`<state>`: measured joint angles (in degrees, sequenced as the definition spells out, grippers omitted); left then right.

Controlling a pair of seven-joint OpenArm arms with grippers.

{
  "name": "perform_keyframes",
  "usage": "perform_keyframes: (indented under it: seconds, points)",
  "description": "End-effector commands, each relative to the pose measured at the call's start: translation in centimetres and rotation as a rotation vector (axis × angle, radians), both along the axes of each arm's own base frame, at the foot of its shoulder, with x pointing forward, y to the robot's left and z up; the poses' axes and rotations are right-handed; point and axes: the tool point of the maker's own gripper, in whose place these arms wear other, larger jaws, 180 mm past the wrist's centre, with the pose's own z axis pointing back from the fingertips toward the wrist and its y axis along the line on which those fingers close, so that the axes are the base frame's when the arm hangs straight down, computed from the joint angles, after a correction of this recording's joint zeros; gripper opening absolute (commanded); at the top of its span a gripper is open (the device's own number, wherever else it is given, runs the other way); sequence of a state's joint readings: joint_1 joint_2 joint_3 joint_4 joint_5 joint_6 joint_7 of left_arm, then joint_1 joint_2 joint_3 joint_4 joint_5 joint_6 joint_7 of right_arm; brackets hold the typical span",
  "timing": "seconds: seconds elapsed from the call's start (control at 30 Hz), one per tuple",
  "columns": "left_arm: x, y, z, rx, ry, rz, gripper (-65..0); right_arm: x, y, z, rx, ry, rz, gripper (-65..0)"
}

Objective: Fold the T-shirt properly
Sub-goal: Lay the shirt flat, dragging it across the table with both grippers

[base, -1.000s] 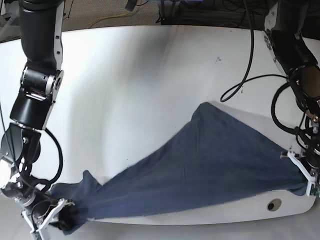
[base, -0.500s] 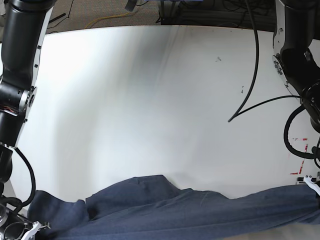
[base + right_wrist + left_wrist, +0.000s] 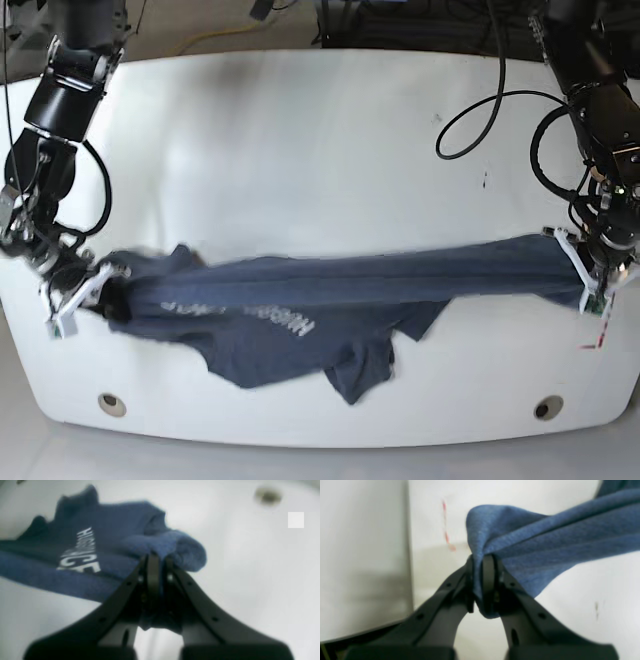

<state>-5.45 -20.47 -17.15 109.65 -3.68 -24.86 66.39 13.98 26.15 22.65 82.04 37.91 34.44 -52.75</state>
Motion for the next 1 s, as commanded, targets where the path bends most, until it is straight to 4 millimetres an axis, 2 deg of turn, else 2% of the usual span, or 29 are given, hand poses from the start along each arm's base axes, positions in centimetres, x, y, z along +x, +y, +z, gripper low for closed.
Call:
perform_keyframes:
  seconds: [0.0,0.13,0.27,0.37,0.5,0.7,0.97]
  points:
    - [-0.5,0.6,0.2,0.033,-0.021,-0.005,-65.0,-0.7,0.2,1.0,0.018,-0.059,-0.014,-65.0]
    - [-3.2,0.6,-3.1,0.035,0.067,-0.020,-65.0,-4.8,1.4,-3.3,0.063,0.032,-0.033,-65.0]
    - [-6.0,1.4,-5.4,0.036,0.146,0.003,-65.0,-8.3,2.2,-6.0,0.107,0.090,-0.071,-65.0]
    - [-7.6,2.0,-6.4,0.035,0.187,0.021,-65.0,-10.2,2.4,-7.4,0.119,0.125,-0.096,-65.0]
    - [-9.2,1.9,-7.7,0.053,0.254,-0.023,-65.0,-12.5,1.8,-8.2,0.127,0.151,-0.139,-65.0]
    - [-11.4,1.7,-9.4,0.056,0.327,-0.041,-65.0,-14.9,1.7,-9.2,0.126,0.190,-0.159,-65.0]
    - [-12.9,2.0,-12.0,0.014,0.385,-0.030,-65.0,-17.6,1.6,-10.9,0.117,0.264,-0.170,-65.0]
